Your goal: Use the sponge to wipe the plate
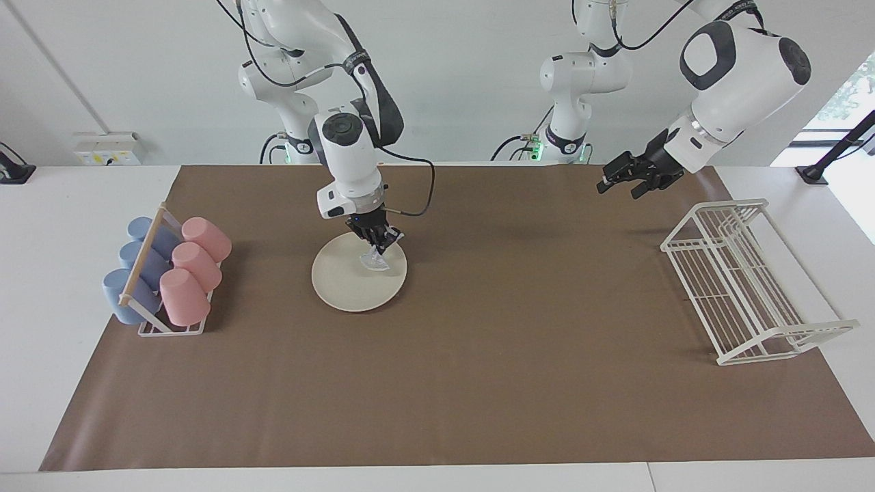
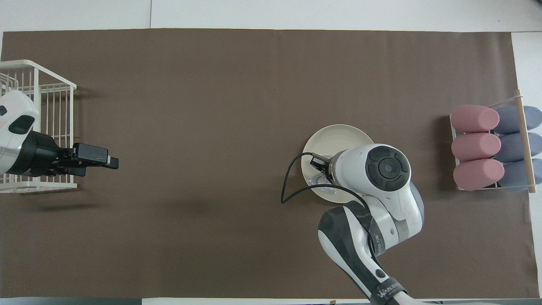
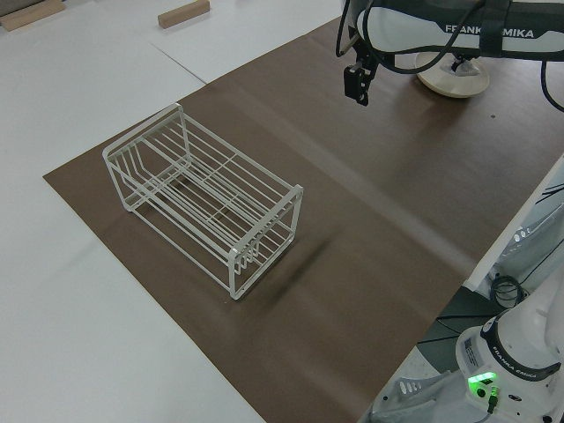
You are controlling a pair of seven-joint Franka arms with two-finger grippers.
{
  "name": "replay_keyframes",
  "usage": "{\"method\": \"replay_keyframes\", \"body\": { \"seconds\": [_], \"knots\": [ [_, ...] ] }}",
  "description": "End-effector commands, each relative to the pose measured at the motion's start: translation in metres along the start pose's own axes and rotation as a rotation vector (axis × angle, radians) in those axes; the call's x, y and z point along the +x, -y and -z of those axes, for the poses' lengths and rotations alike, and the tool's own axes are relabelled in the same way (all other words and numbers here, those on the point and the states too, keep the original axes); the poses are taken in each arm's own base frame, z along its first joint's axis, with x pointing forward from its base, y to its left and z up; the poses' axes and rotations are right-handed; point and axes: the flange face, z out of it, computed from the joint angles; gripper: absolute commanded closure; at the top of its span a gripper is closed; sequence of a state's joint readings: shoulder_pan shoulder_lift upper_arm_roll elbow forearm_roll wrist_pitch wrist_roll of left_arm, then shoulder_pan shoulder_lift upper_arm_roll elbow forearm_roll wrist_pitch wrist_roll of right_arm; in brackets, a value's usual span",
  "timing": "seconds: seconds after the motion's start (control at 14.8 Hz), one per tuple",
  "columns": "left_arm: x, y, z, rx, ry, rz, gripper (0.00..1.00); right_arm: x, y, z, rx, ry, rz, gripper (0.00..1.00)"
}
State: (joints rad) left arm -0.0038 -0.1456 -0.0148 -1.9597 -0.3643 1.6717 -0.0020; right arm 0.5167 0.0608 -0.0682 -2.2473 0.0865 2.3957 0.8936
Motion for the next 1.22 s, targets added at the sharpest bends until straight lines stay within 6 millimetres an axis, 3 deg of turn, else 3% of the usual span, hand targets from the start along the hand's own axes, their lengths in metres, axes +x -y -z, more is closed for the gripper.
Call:
{"method": "replay_keyframes", "body": {
  "seconds": [0.0,0.41,0.61,0.95,1.15],
  "knots": [
    [0.0,0.008,0.005,0.019,0.0,0.018,0.0,-0.001,-0.011,-0.007,0.016,-0.012,-0.015,1.0],
    [0.0,0.006,0.005,0.019,0.003,0.016,0.0,0.004,-0.028,-0.034,-0.024,0.011,-0.042,1.0],
    [0.0,0.006,0.005,0.019,0.003,0.016,0.0,0.021,-0.031,-0.051,0.012,-0.032,-0.045,1.0],
    [0.0,0.006,0.005,0.019,0.003,0.016,0.0,0.076,-0.076,-0.051,0.01,-0.061,0.044,1.0],
    [0.0,0.006,0.005,0.019,0.003,0.016,0.0,0.077,-0.079,-0.051,0.007,-0.057,0.046,1.0]
  ]
}}
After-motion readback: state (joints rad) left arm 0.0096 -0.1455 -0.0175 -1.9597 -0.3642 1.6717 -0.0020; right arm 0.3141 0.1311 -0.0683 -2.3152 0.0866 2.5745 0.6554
